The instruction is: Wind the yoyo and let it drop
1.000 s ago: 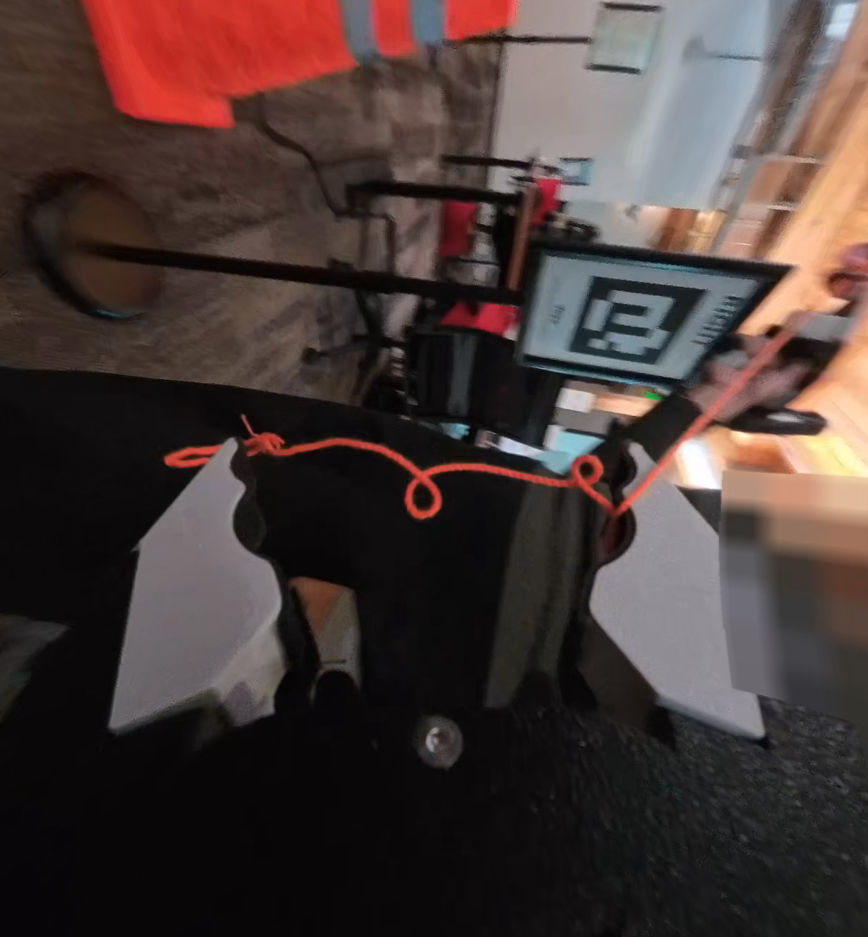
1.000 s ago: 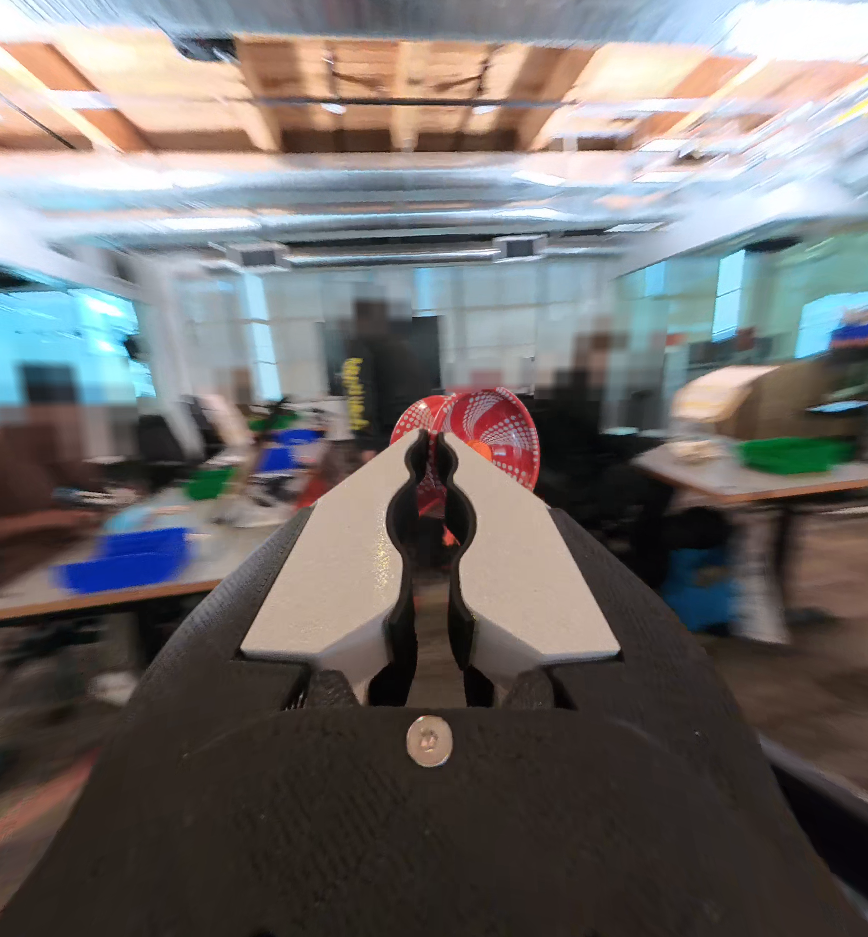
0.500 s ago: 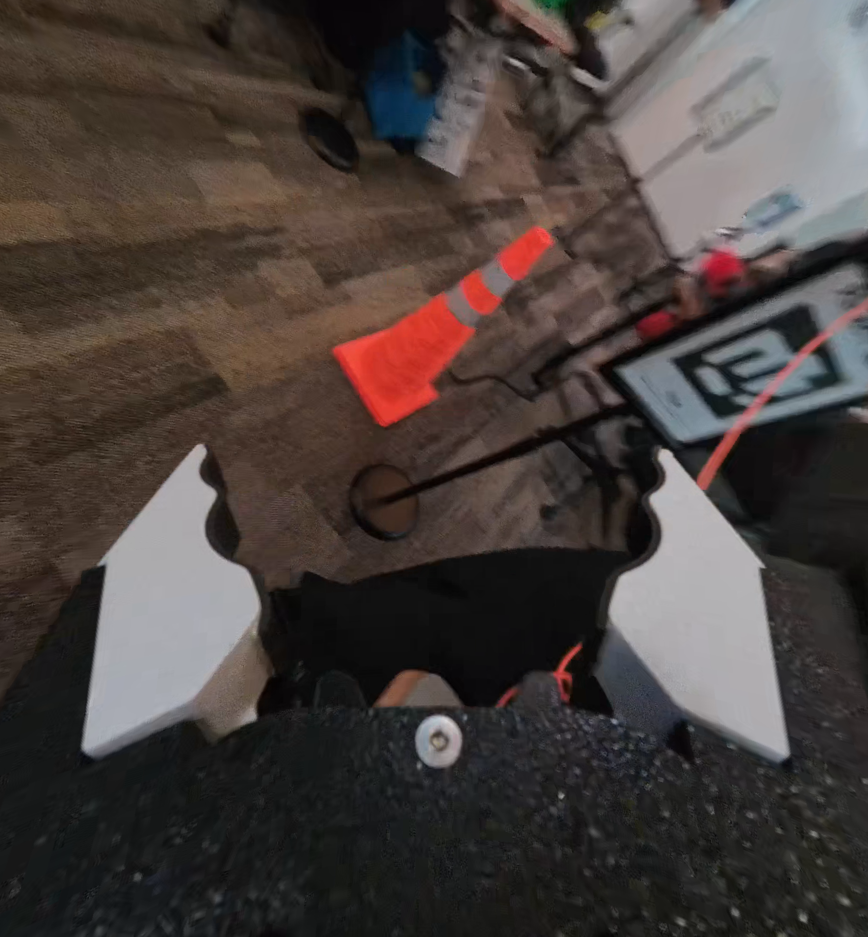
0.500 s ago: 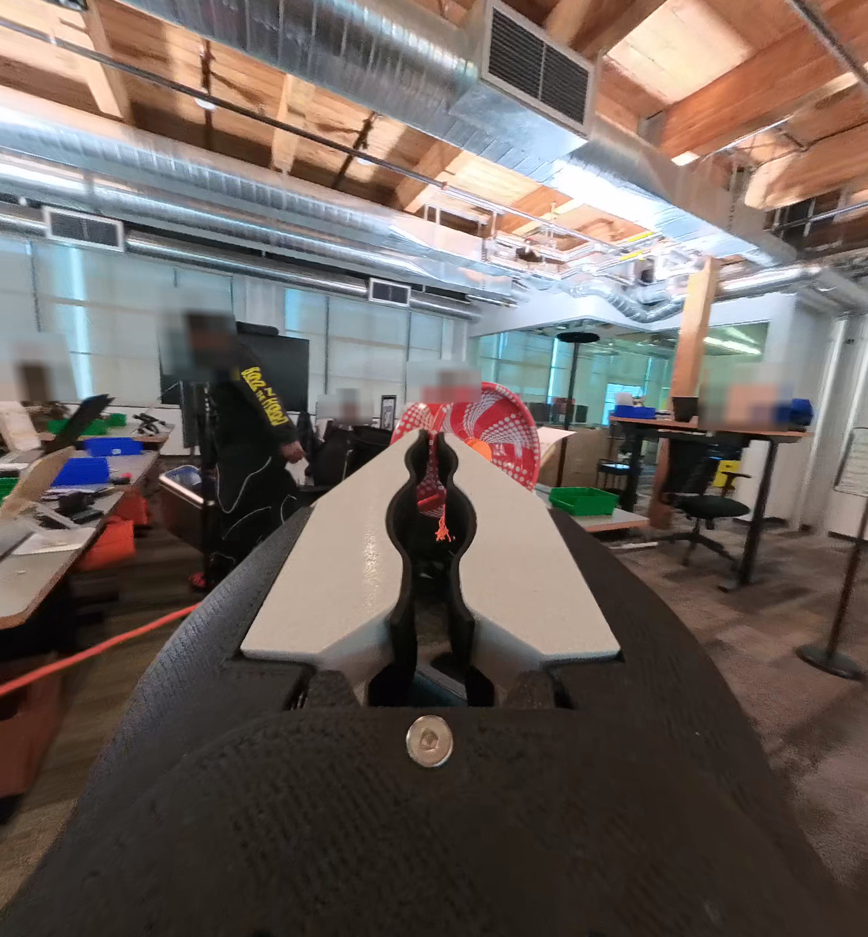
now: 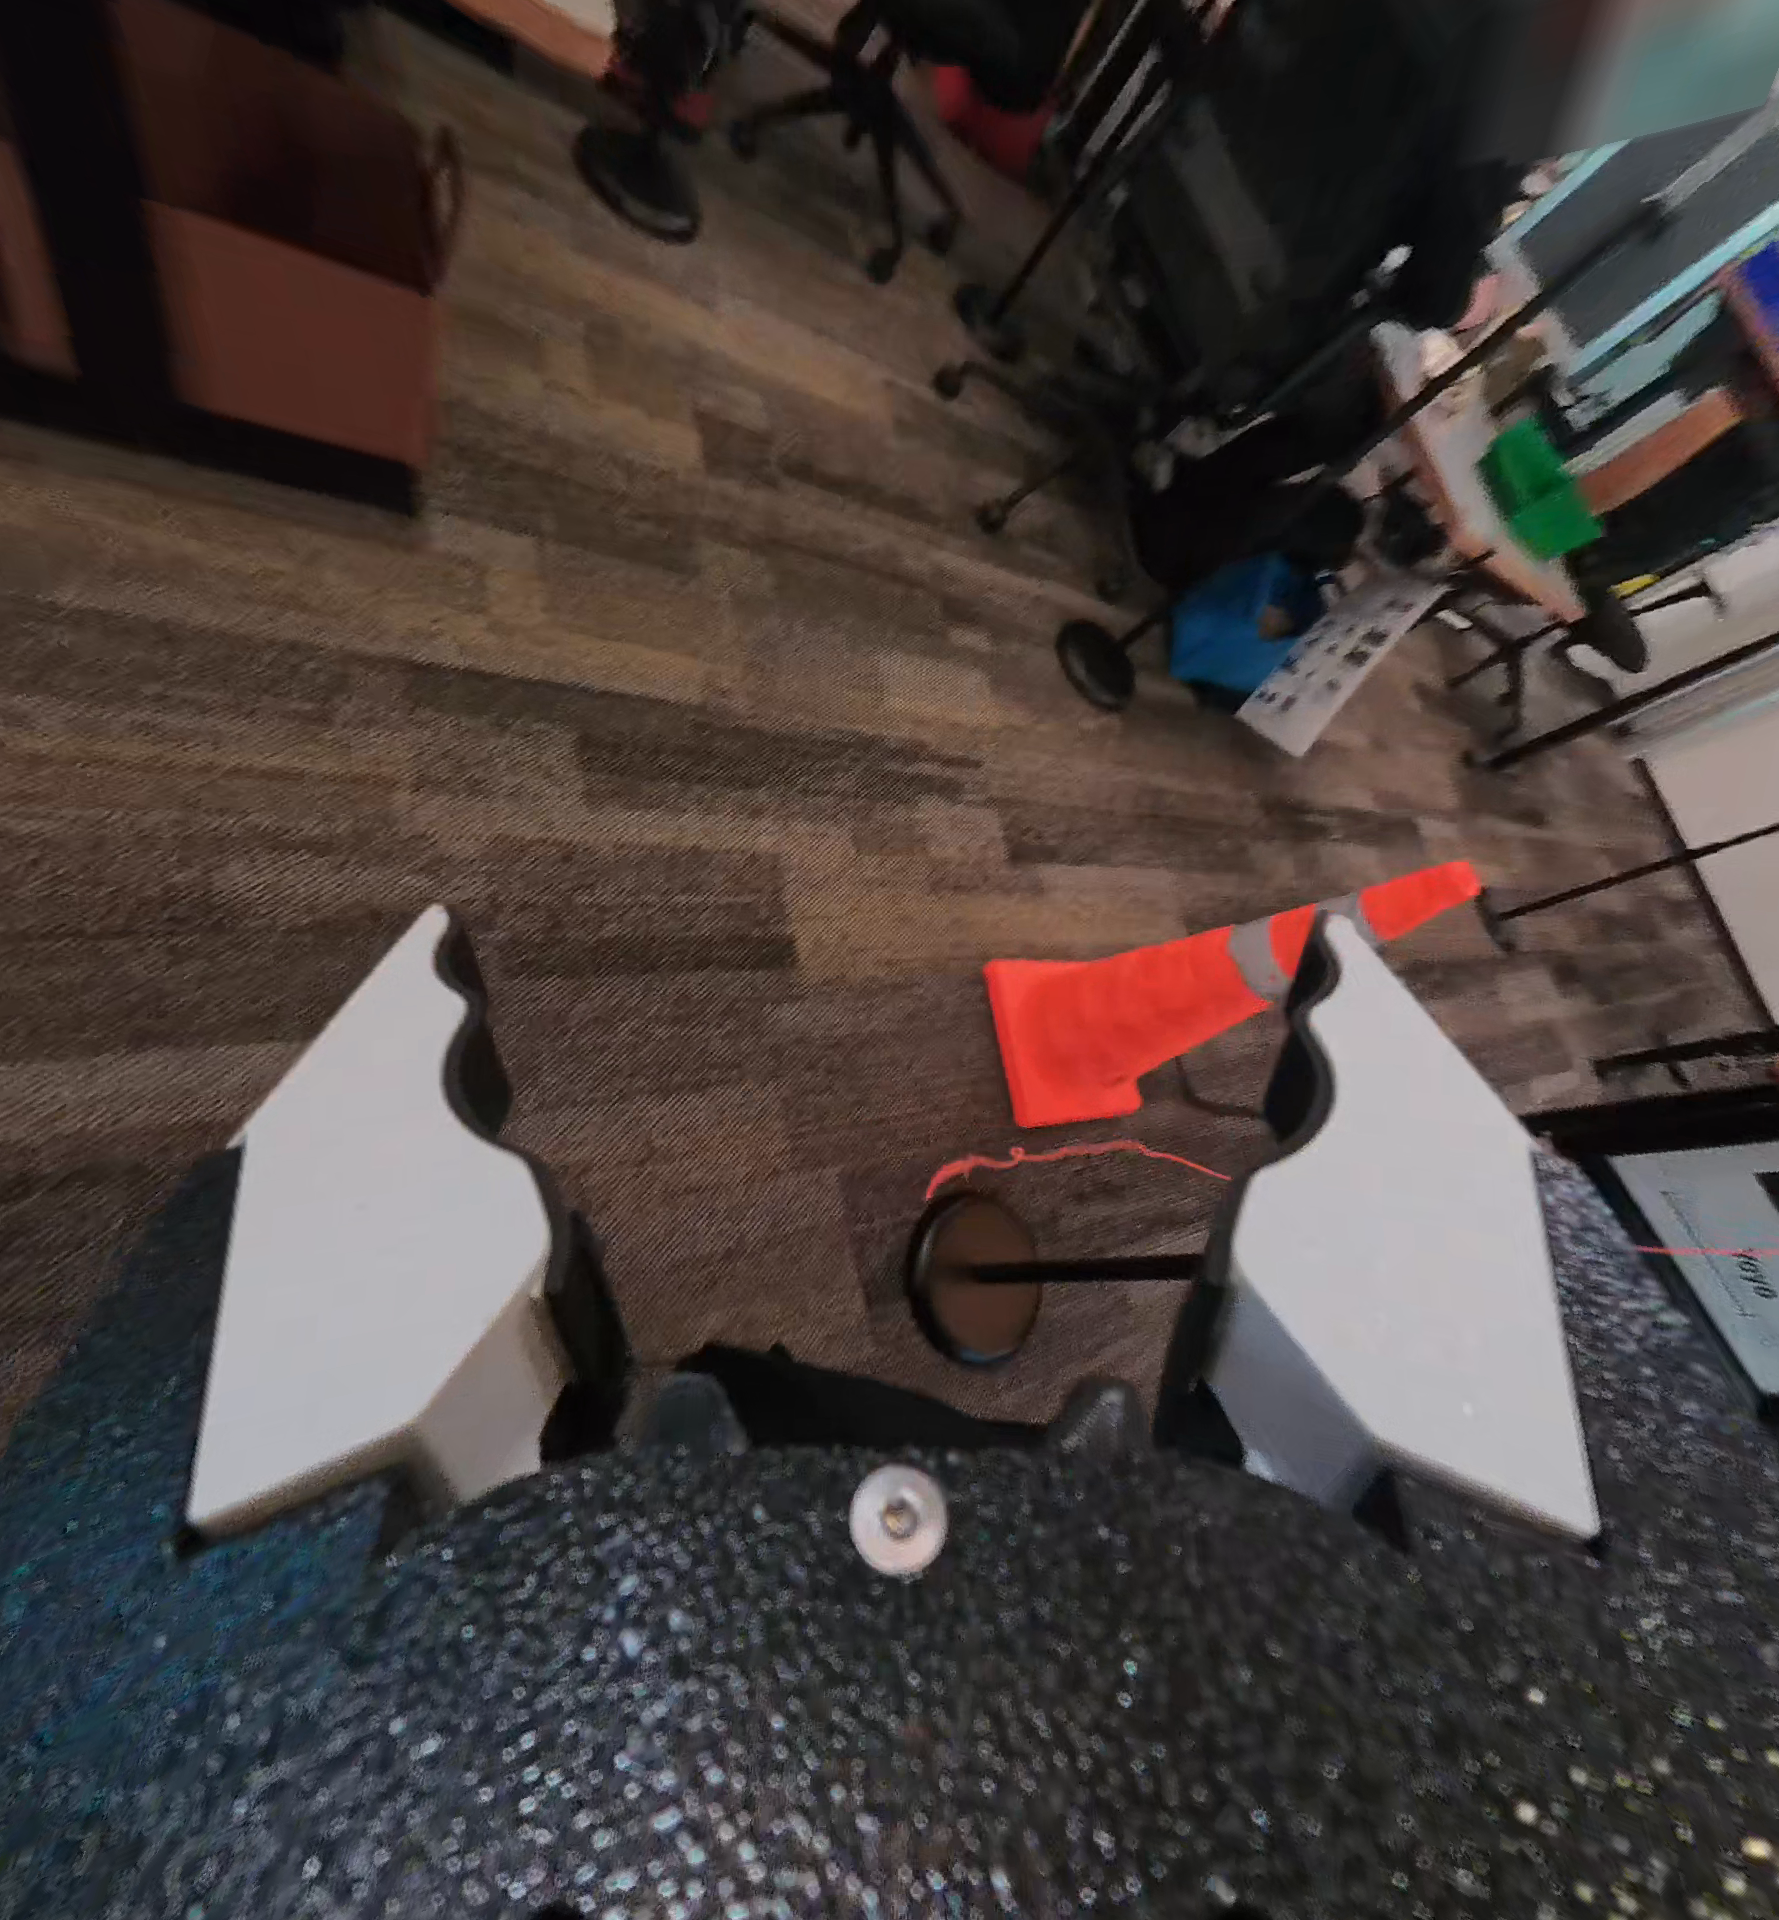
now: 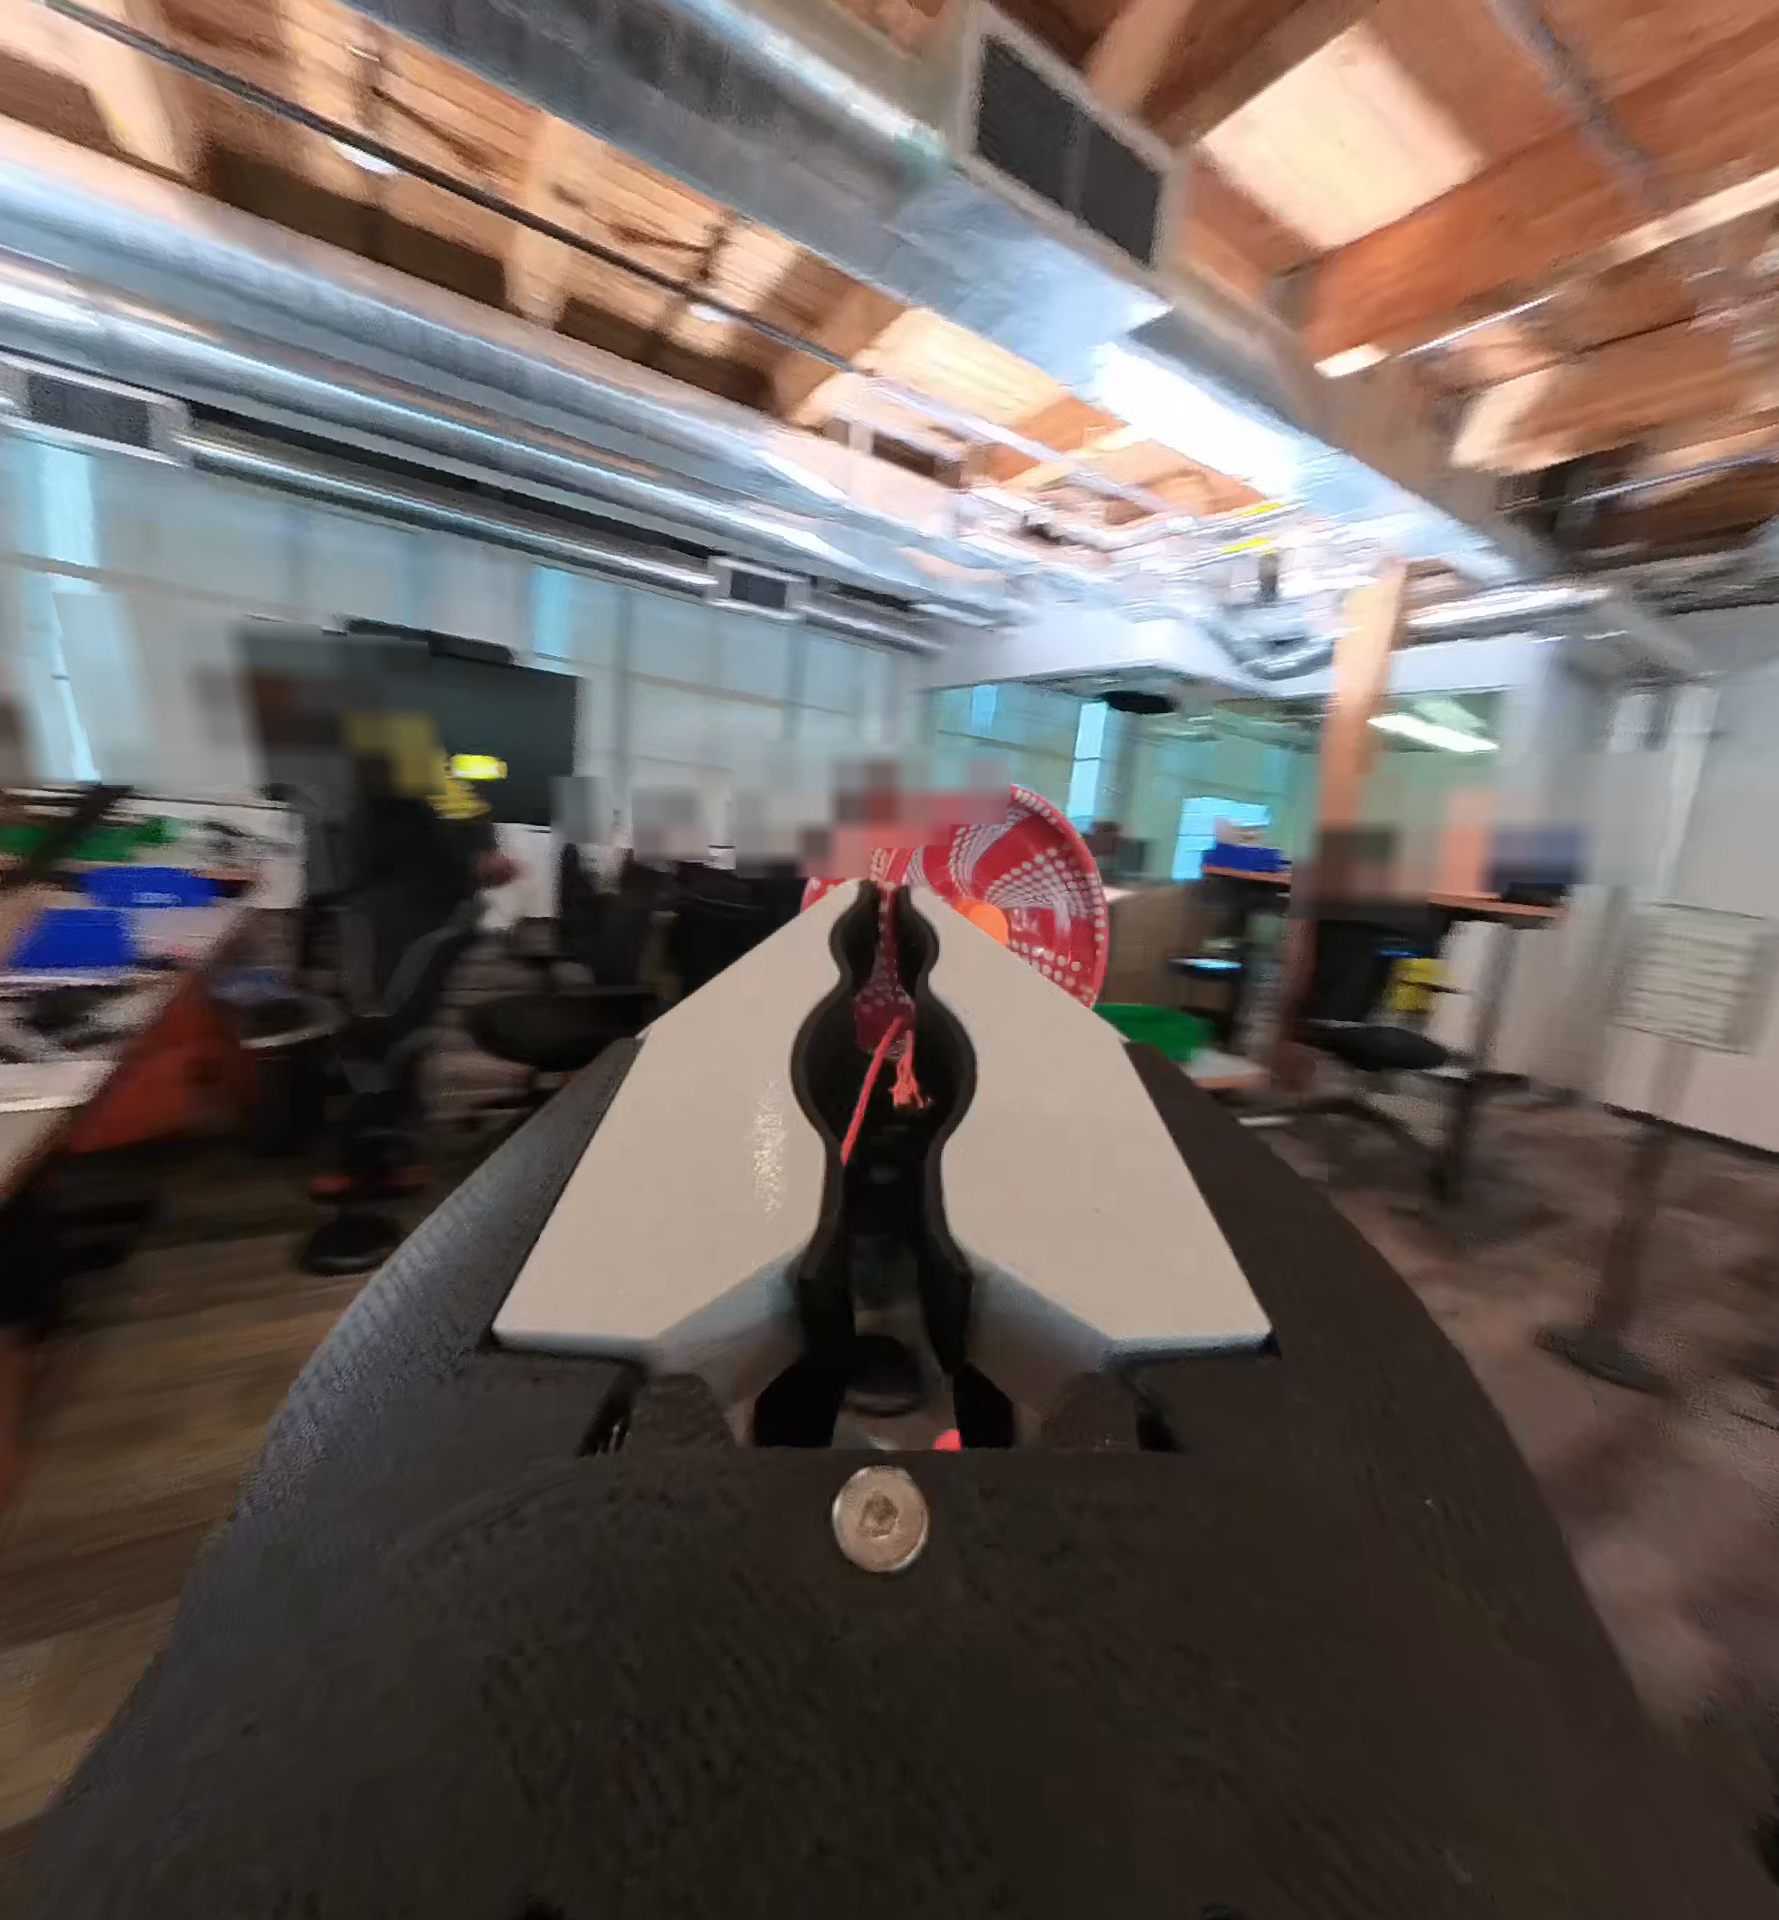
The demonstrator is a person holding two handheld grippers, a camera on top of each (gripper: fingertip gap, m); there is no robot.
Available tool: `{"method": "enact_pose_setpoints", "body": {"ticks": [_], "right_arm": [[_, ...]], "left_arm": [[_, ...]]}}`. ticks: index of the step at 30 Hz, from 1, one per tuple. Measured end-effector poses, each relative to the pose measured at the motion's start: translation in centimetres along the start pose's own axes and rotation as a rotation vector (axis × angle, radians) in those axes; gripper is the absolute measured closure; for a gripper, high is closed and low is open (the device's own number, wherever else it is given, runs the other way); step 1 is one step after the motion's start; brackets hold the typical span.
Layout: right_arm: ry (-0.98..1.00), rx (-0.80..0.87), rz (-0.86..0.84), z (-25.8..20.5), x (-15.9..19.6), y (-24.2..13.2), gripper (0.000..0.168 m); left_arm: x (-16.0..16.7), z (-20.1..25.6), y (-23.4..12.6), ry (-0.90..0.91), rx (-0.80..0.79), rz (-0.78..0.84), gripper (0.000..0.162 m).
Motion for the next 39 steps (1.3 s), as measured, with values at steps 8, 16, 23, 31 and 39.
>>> {"method": "enact_pose_setpoints", "body": {"ticks": [8, 16, 23, 31, 39], "right_arm": [[0.630, -0.776, -0.118, -14.5, 0.5, 1.6, 0.167], [0.916, -1.115, -0.254, -22.8, 0.7, -0.3, 0.167], [0.938, -1.206, -0.246, -21.8, 0.6, -0.3, 0.167], [0.642, -1.460, -0.116, -20.4, 0.6, -2.0, 0.167], [0.264, -1.467, -0.138, -20.3, 1.5, -2.8, 0.167]], "left_arm": [[2.1, 17.8, 4.7, 0.180, 0.591, 0.045, 0.049], [5.3, 36.1, 5.3, 0.420, 1.086, 0.056, 0.046], [5.2, 37.4, 6.5, 0.495, 1.077, 0.005, 0.104], [2.9, 37.5, 8.1, 0.653, 0.961, -0.033, 0.162], [-0.3, 39.3, 4.5, 1.046, 0.773, 0.071, 0.162]]}}
Point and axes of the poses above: each gripper's, where its closed fingertips meet, y out along the fingers, x out of its underside, z = x × y across the jaws, the point moved 8 cm from there along -y, back along the fingers, and after that the axes turned 3 degrees about z, right-handed, at the moved point
